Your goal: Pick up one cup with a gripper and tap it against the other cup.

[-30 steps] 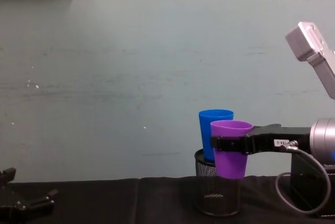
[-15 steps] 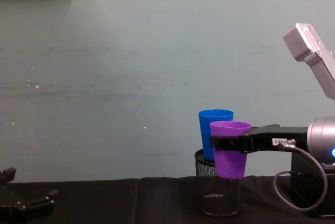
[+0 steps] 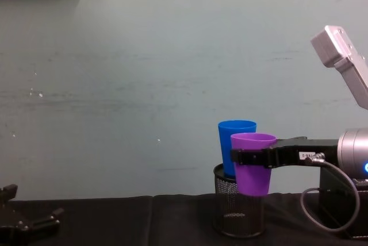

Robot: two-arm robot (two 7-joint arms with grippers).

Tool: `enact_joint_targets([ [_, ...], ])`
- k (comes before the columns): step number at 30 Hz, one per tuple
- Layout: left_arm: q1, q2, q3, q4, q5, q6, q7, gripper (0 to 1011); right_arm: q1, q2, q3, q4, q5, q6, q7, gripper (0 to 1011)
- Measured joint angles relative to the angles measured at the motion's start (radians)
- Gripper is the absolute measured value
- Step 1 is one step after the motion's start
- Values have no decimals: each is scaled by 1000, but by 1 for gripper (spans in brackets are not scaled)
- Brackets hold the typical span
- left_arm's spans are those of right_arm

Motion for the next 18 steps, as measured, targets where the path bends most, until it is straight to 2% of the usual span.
enact_joint_targets([
  [18,0,0,0,0,0,0,0,1000,-1,1,1,-2,-1,0,0,741],
])
